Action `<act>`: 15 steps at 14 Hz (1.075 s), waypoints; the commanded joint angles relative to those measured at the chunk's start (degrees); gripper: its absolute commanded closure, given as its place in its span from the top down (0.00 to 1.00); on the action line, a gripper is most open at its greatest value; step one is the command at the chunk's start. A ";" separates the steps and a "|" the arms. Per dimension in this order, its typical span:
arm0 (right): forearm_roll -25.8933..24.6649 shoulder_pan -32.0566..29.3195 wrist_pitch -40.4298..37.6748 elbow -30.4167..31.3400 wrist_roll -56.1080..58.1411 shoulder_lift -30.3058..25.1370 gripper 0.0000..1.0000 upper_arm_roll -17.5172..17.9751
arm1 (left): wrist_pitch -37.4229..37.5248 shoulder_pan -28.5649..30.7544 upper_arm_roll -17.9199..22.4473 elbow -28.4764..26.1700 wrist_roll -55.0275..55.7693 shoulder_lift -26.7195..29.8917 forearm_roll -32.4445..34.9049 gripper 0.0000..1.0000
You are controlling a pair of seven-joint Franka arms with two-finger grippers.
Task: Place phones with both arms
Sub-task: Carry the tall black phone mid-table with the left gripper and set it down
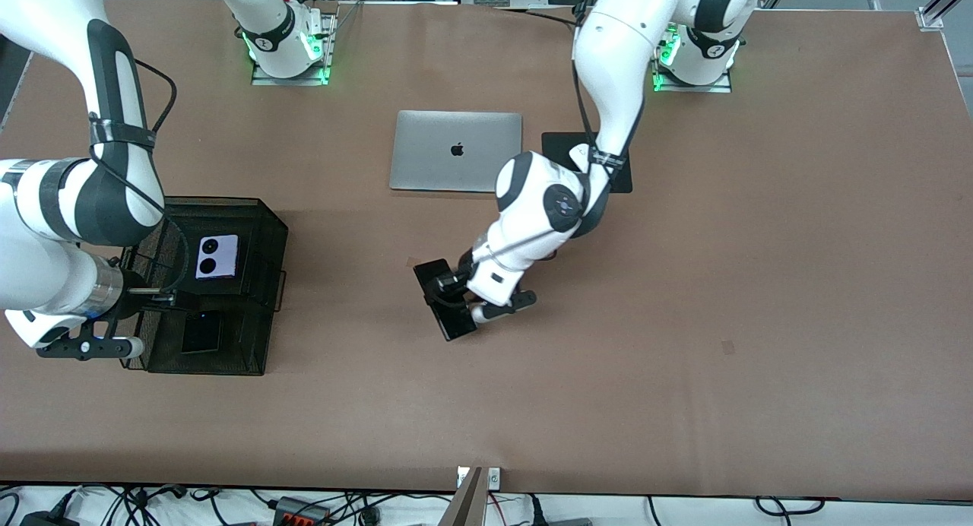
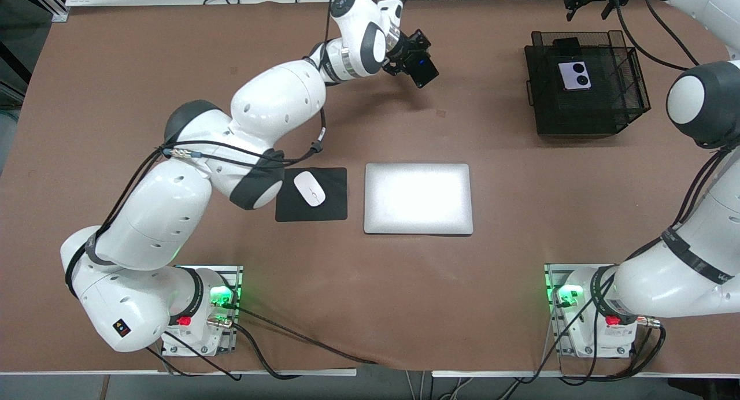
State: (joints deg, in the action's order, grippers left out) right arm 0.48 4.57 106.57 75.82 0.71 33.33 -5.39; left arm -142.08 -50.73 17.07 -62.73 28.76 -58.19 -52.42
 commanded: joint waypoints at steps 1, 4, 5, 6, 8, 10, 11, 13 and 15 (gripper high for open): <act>0.93 0.18 -0.40 0.73 0.43 -0.81 1.00 0.29 | 0.05 -2.44 2.70 2.96 -9.49 -2.45 0.99 0.53; 0.93 0.09 -0.14 0.82 0.51 -0.55 1.00 0.29 | 0.05 -4.64 3.32 3.05 -9.87 -3.94 7.50 0.53; 0.93 0.09 -0.05 0.82 0.52 -0.55 1.00 0.29 | -0.03 -5.69 3.41 3.05 -9.69 -4.73 7.60 0.53; 0.93 0.09 -0.14 0.82 0.52 -0.55 1.00 0.29 | -0.12 -6.31 3.75 3.14 -9.43 -5.35 7.60 0.53; 0.93 0.09 -0.05 0.73 0.43 -0.64 1.00 0.29 | -0.12 -8.50 6.29 3.40 -7.41 -7.19 7.42 0.52; 0.93 0.87 -0.05 0.73 -0.10 -0.64 1.00 0.29 | -0.12 -9.56 8.41 5.15 -5.48 -8.16 7.33 0.52; 0.93 1.40 -0.05 0.73 -0.36 -0.64 1.00 0.29 | -0.04 -9.65 8.50 5.24 -5.64 -8.25 7.68 0.53; 0.93 1.85 -0.14 0.73 -0.36 -0.81 1.00 0.29 | -0.03 -10.09 10.34 5.25 -6.17 -9.39 7.95 0.65; 0.93 1.93 -0.40 0.73 -0.36 -0.81 1.00 0.29 | -0.12 -10.71 11.49 5.51 -6.17 -10.10 7.86 0.81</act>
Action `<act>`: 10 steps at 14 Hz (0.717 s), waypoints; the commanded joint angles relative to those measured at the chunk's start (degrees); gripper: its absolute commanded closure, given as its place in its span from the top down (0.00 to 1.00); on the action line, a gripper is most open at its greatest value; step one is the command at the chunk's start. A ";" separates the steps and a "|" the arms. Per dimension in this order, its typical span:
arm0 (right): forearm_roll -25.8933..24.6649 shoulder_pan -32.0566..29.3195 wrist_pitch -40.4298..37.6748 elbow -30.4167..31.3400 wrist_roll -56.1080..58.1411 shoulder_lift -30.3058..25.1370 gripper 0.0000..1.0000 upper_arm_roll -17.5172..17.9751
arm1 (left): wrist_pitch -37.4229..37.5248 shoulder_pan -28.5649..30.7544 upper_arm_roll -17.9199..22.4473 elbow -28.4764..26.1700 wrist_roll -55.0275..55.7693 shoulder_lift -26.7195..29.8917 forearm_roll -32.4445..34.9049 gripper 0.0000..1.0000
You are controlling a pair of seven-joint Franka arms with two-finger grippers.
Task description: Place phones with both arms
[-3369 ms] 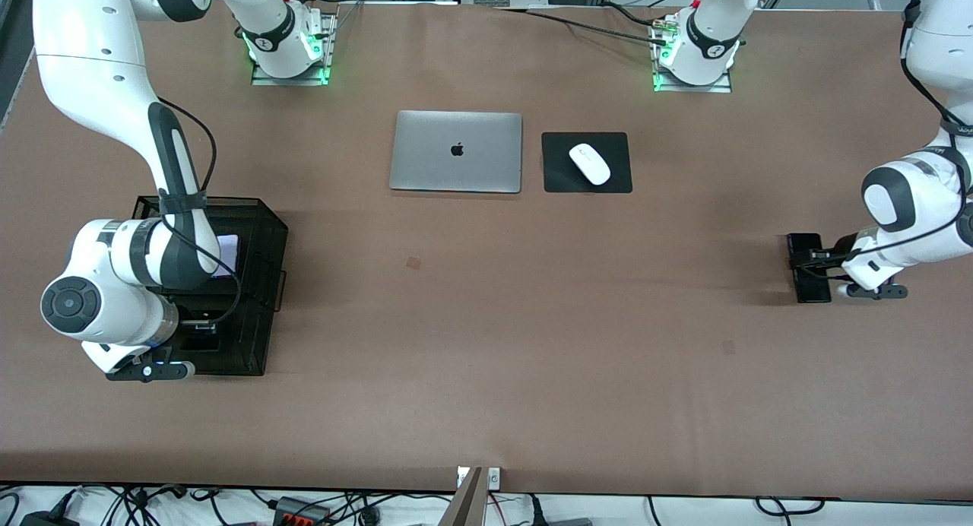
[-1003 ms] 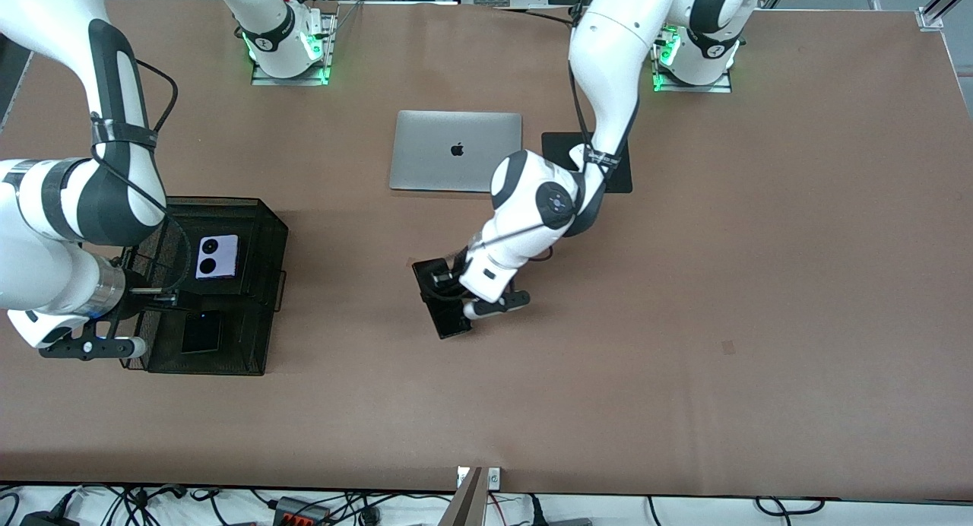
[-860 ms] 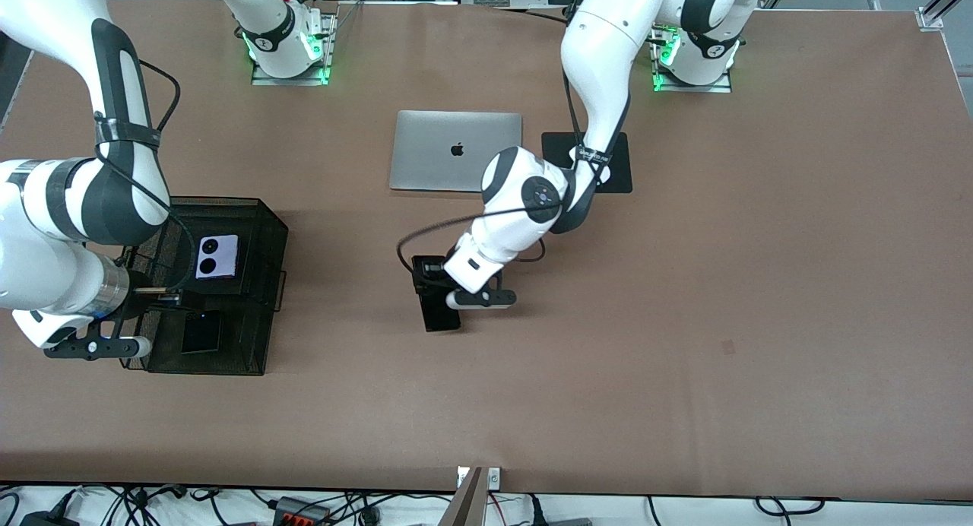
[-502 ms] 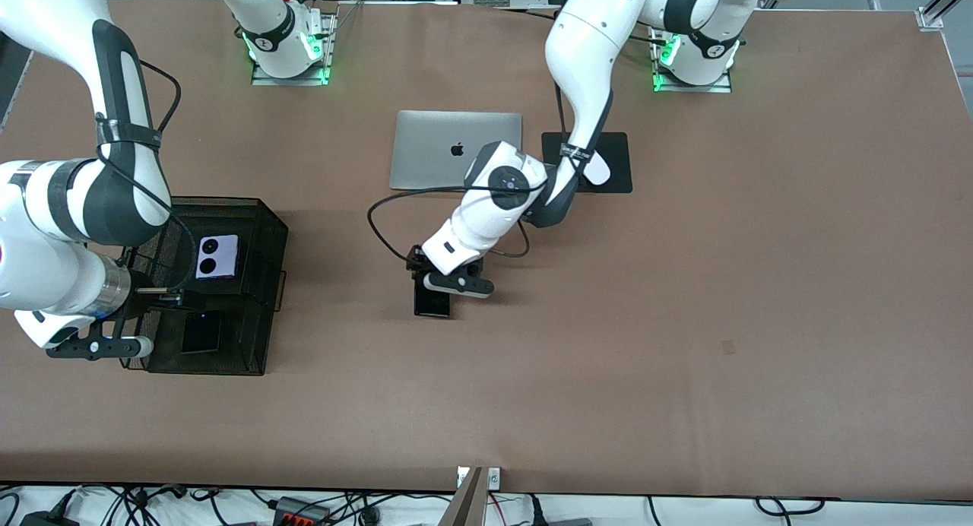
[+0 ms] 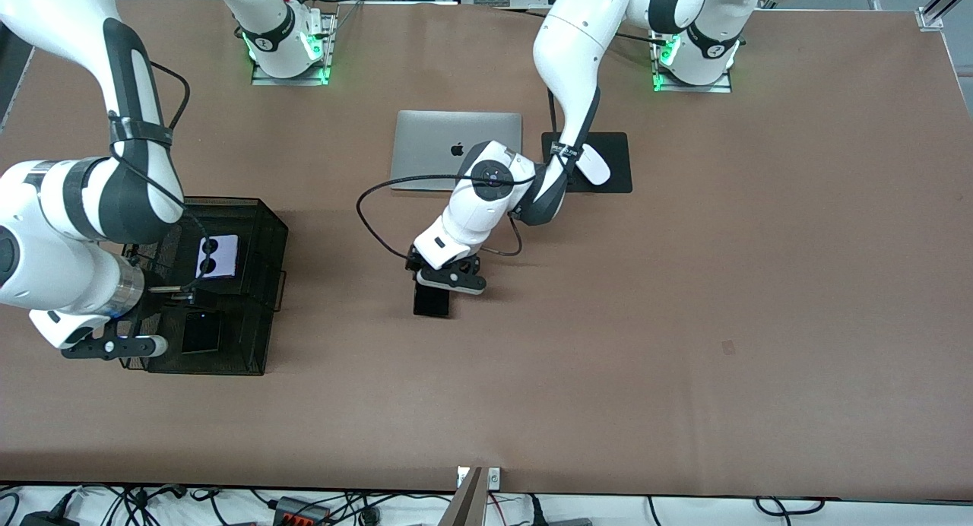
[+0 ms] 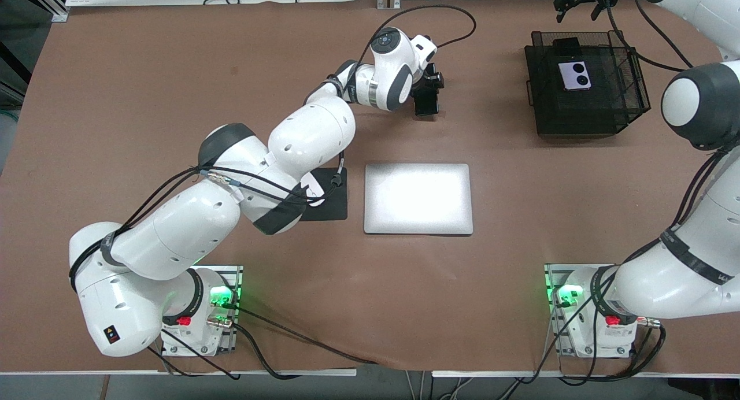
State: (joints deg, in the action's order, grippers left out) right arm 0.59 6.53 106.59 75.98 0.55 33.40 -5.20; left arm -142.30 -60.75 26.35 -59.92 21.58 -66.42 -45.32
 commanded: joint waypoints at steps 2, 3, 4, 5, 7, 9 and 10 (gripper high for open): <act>0.82 -0.03 -0.24 0.57 -0.20 -0.88 1.00 0.11 | 0.09 -0.60 2.22 2.70 1.10 -1.87 0.67 0.89; 0.90 0.15 -0.15 0.57 -0.20 -0.88 1.00 0.19 | 0.09 -0.60 2.13 2.79 1.27 -1.87 0.67 0.89; 0.82 0.67 0.02 0.57 -0.20 -0.88 1.00 0.54 | 0.09 -0.60 2.04 2.70 1.36 -1.87 0.67 0.89; 0.82 1.02 0.11 0.57 -0.29 -0.88 1.00 0.89 | 0.09 -0.60 2.04 2.70 1.36 -1.87 0.67 0.96; 0.82 2.86 0.37 0.57 -0.29 -0.79 1.00 0.90 | 0.09 0.44 1.52 2.61 1.36 -1.17 0.67 0.99; 0.82 4.71 0.46 0.57 -0.29 -0.62 1.00 0.90 | 0.70 4.39 -2.24 2.00 1.10 1.98 3.11 0.99; 0.82 5.41 0.64 0.57 -0.29 -0.53 1.00 0.90 | 1.40 7.80 -6.18 1.21 1.01 4.96 8.26 0.99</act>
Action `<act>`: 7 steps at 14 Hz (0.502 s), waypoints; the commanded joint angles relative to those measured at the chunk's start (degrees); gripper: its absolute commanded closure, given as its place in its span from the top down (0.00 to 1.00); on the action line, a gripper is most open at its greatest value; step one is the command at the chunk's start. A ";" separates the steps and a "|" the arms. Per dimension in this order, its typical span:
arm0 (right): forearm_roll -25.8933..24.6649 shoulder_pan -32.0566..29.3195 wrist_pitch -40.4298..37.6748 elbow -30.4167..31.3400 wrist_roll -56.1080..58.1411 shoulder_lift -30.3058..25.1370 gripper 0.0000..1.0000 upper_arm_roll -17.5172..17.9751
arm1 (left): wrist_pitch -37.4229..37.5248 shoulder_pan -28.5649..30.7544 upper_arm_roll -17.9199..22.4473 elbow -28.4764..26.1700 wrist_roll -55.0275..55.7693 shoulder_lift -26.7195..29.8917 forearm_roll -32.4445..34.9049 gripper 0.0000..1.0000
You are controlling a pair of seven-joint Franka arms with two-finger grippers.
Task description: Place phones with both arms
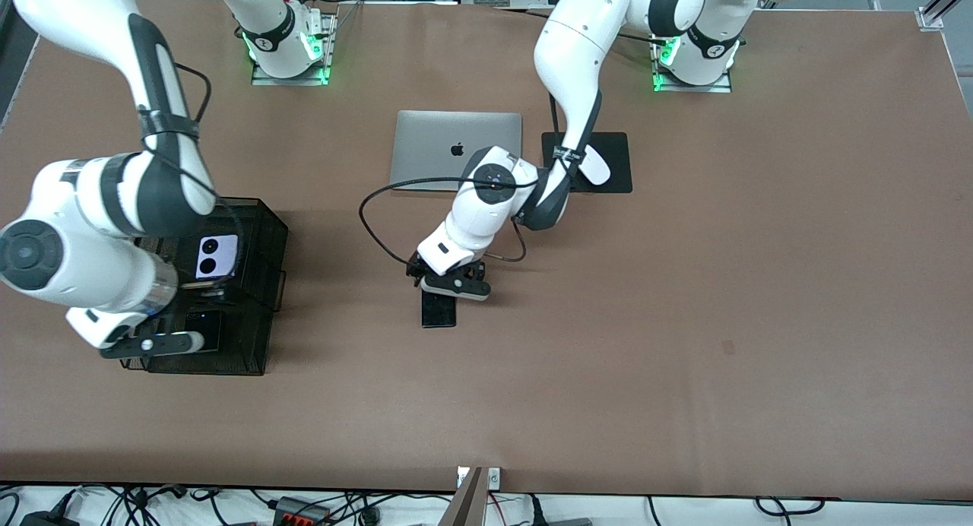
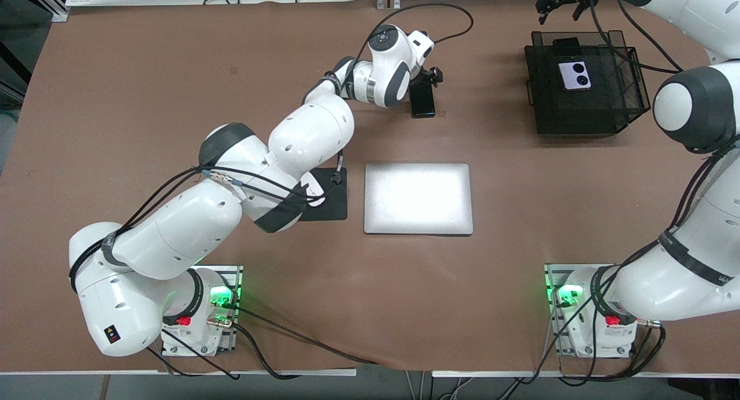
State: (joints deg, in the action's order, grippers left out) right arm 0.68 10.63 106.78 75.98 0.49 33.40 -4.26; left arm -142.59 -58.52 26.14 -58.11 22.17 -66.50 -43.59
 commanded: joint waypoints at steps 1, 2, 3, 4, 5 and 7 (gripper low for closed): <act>0.73 2.19 0.62 0.57 -0.23 -0.44 1.00 -0.05 | 2.49 9.44 -10.62 -3.82 0.42 8.37 11.46 0.99; 0.73 3.25 0.71 0.57 -0.23 -0.35 1.00 -0.05 | 2.58 13.22 -14.50 -7.16 0.24 12.32 15.34 0.99; 0.73 4.04 0.79 0.57 -0.14 0.34 1.00 -0.05 | 2.84 16.48 -16.80 -8.85 -0.54 14.62 17.99 0.99; 0.73 4.92 0.88 0.57 -0.14 0.78 1.00 -0.05 | 5.72 20.51 -19.96 -9.99 -3.07 16.90 19.84 1.00; 0.73 6.23 1.49 0.57 -0.14 1.48 1.00 -0.05 | 9.31 23.86 -21.73 -10.18 -7.36 18.58 21.77 1.00; 0.73 8.87 4.03 0.57 -0.23 3.15 1.00 -0.05 | 15.91 28.53 -22.01 -10.97 -14.58 21.92 22.50 1.00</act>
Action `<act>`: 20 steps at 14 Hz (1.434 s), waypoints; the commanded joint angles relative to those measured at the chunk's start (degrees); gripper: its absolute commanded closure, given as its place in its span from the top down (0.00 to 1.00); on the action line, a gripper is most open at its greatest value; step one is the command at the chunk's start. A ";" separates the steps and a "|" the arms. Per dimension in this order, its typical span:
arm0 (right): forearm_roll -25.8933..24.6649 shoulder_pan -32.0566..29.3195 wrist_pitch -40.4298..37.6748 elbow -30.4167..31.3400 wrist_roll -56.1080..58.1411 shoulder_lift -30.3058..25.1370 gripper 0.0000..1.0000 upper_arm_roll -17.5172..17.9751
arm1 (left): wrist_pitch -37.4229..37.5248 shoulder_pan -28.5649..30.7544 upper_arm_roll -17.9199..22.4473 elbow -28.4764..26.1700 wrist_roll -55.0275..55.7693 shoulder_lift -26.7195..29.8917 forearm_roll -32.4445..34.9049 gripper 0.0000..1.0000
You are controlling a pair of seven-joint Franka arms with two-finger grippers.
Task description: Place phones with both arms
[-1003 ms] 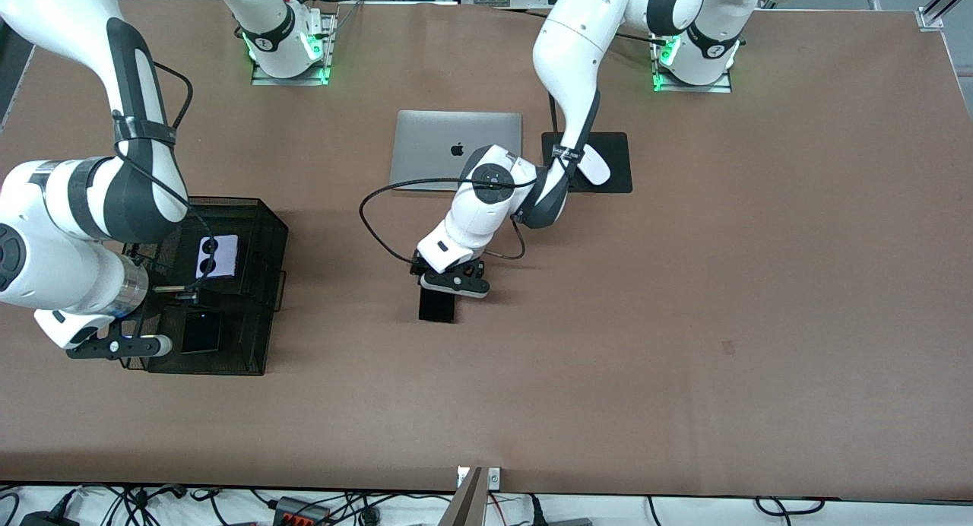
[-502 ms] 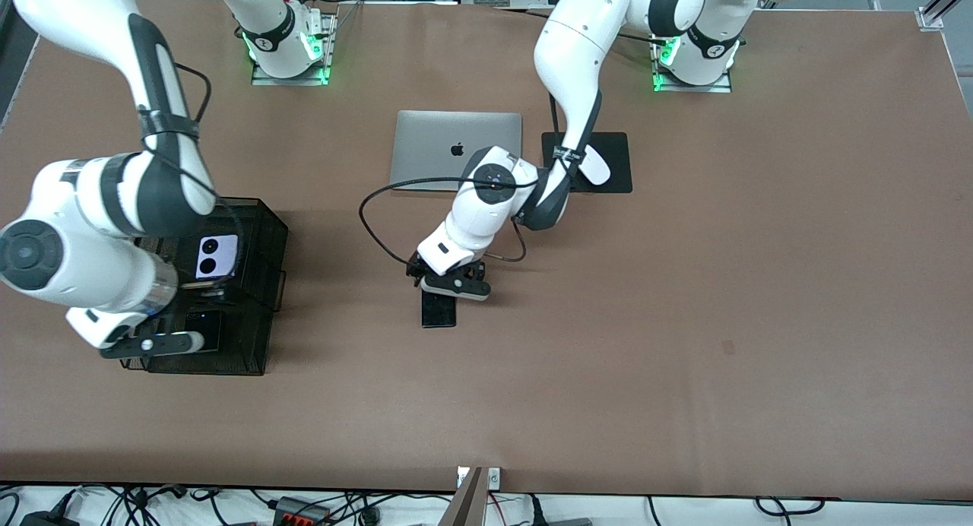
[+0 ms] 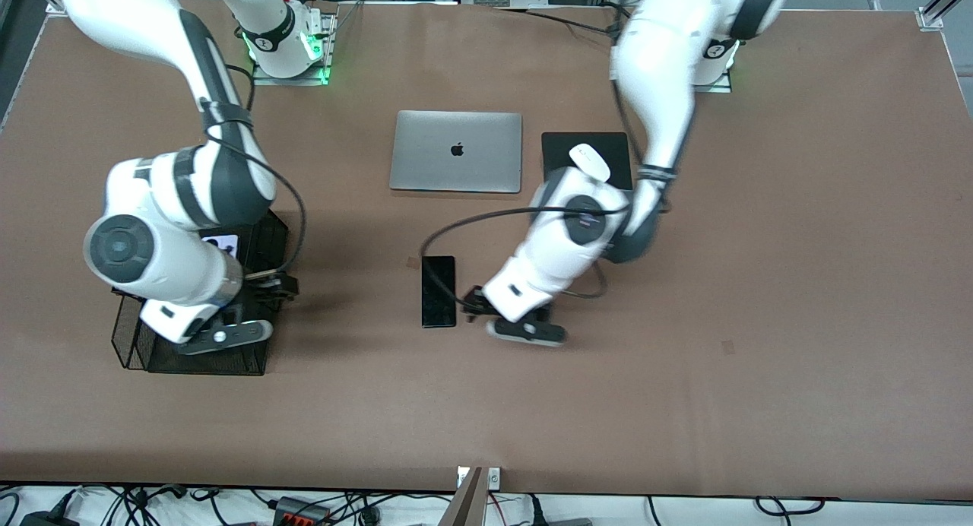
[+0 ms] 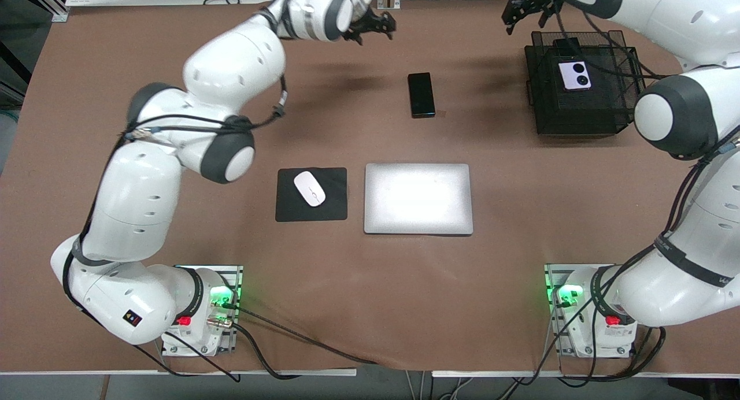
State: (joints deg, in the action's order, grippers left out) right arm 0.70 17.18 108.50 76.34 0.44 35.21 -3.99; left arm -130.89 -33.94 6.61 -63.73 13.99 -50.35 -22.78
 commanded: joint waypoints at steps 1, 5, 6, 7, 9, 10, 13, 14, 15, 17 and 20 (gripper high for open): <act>0.70 3.63 3.72 0.12 -0.26 2.40 1.00 -0.31 | 6.85 7.10 -4.13 -6.31 -8.08 7.96 1.68 1.00; 5.36 7.76 8.56 0.12 -3.77 5.74 1.00 -0.31 | 9.76 15.72 -6.16 -16.50 -13.09 17.11 1.77 1.00; 5.10 9.86 9.61 0.12 -5.00 6.36 1.00 -0.40 | 12.30 18.01 -6.69 -16.87 -13.37 18.08 2.03 1.00; 4.84 11.02 10.41 0.12 -6.84 6.89 1.00 -0.49 | 15.20 20.12 -6.87 -16.87 -13.37 19.14 2.21 1.00; 4.75 12.08 11.03 0.12 -10.62 7.77 1.00 -0.49 | 20.73 22.94 -6.87 -16.87 -13.46 21.51 8.23 1.00; 4.75 12.95 11.03 0.12 -11.33 8.21 1.00 -0.49 | 23.63 23.74 -7.22 -16.87 -13.46 22.56 13.50 1.00; 4.83 14.19 11.64 0.12 -13.27 9.52 1.00 -0.49 | 30.41 27.42 -8.72 -16.96 -13.20 24.94 18.20 1.00; 4.83 14.80 11.99 0.12 -13.36 10.22 1.00 -0.49 | 32.17 28.74 -8.80 -17.13 -12.93 25.64 18.12 1.00; 4.83 15.42 12.08 0.12 -13.36 10.67 1.00 -0.49 | 33.32 30.32 -8.80 -18.00 -12.93 26.26 18.38 1.00; 4.83 16.03 12.43 0.04 -13.36 11.46 1.00 -0.49 | 33.68 33.31 -8.80 -20.11 -13.02 26.88 18.56 1.00; 4.83 16.91 13.22 0.04 -13.36 12.51 1.00 -0.49 | 37.62 38.50 -8.72 -22.14 -13.37 30.48 19.61 1.00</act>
State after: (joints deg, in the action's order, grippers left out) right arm 4.98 33.04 120.96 76.49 -12.18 47.27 -3.90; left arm -95.50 1.51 -0.88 -82.33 0.95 -24.47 -5.04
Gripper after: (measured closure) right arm 0.000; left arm 0.000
